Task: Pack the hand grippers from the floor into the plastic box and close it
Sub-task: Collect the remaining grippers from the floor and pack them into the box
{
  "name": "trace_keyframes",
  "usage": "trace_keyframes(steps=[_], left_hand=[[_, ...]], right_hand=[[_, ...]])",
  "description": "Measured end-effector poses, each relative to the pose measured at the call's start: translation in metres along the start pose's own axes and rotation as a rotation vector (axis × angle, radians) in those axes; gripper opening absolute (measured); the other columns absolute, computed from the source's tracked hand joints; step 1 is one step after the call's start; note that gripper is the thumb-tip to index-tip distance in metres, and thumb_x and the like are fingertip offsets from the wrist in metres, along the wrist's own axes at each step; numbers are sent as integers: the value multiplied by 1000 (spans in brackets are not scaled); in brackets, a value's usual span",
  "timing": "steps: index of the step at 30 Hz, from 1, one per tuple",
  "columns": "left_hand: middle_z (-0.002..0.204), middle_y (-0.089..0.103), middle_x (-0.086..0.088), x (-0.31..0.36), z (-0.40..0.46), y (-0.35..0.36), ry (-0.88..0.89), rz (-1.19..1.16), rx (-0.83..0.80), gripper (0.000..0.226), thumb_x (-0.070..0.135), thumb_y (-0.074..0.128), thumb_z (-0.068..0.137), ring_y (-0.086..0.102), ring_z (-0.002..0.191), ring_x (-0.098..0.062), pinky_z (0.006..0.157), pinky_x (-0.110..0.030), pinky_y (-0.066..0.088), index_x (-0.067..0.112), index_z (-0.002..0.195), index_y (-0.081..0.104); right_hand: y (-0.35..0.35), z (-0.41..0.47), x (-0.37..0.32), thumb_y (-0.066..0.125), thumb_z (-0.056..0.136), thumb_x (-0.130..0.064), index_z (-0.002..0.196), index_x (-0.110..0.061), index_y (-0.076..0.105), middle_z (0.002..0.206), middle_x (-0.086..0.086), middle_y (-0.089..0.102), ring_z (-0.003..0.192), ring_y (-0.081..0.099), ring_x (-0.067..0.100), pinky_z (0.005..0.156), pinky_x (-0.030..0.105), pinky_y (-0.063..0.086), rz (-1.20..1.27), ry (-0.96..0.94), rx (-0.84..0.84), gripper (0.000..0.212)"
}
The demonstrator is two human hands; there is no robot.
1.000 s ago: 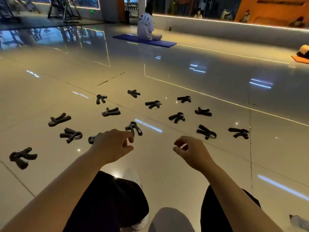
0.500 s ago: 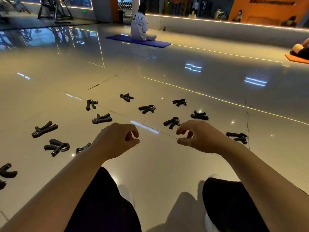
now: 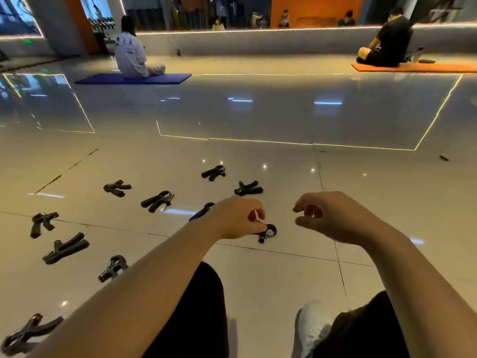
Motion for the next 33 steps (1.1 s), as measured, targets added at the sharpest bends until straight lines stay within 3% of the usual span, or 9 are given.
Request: trace_keyframes(steps=[4, 7, 9, 13, 18, 21, 25, 29, 33], left_hand=[[90, 55, 12, 10, 47, -23, 74, 6, 17, 29, 40, 57, 88, 56, 86, -6, 79, -23, 47, 26, 114, 56], [83, 55, 13, -17, 71, -22, 48, 72, 30, 26, 38, 58, 88, 53, 75, -2, 76, -22, 46, 25, 111, 57], [90, 60, 10, -36, 96, -21, 9, 125, -6, 24, 36, 58, 89, 54, 77, -4, 76, -22, 44, 23, 109, 59], [89, 60, 7, -45, 149, -49, -10, -46, 206, 24, 35, 56, 90, 58, 81, -9, 80, -27, 48, 21, 110, 57], [81, 49, 13, -43, 193, -15, 80, 84, -33, 25, 37, 54, 90, 49, 74, -3, 75, -20, 38, 23, 111, 56], [82, 49, 13, -59, 227, -3, 53, 118, -87, 28, 38, 54, 90, 50, 76, -3, 76, -20, 40, 24, 114, 54], [85, 49, 15, -73, 265, 23, 59, 71, -221, 32, 40, 57, 88, 50, 78, -1, 75, -20, 41, 28, 117, 51], [99, 54, 12, -96, 299, 51, 43, 66, -276, 40, 41, 60, 85, 54, 89, -5, 82, -22, 45, 30, 122, 49], [120, 50, 9, -130, 326, 100, 13, 121, -342, 49, 43, 62, 83, 49, 105, -8, 89, -28, 44, 33, 128, 46]], right_hand=[[-24, 42, 25, 58, 90, -33, 120, -22, 56, 107, -2, 62, 90, 55, 12, 81, 28, 50, 75, 31, 132, 32], [-29, 72, 36, 59, 90, -33, 120, -22, 57, 101, -5, 58, 86, 59, 13, 75, 27, 53, 133, 38, 141, 32], [-28, 87, 49, 59, 90, -33, 119, -23, 57, 98, -7, 57, 83, 61, 12, 73, 25, 53, 97, 59, 113, 31], [-29, 111, 78, 58, 90, -33, 119, -23, 57, 98, -7, 58, 87, 58, 10, 80, 24, 49, 54, 99, 62, 30], [-13, 131, 113, 58, 90, -35, 119, -24, 56, 110, -4, 61, 92, 55, 10, 80, 22, 46, -122, 117, -203, 31], [15, 133, 152, 55, 91, -38, 121, -27, 54, 118, -8, 57, 100, 54, 9, 84, 24, 46, -284, 83, -282, 32], [69, 141, 210, 55, 91, -40, 132, -27, 46, 134, -5, 47, 118, 48, 15, 95, 29, 42, -322, 132, -555, 44], [85, 188, 244, 51, 93, -40, 132, -26, 45, 134, -2, 48, 117, 49, 18, 94, 31, 43, -311, 115, -497, 43], [142, 216, 259, 49, 94, -39, 138, -22, 39, 138, 2, 44, 121, 47, 21, 95, 34, 45, -404, 17, -602, 48]])
Point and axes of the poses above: each hand's wrist, its own z-axis towards the middle knuckle, its own y-axis out of the palm, x = y × z, the point moved 9 cm from there along z, towards the middle knuckle
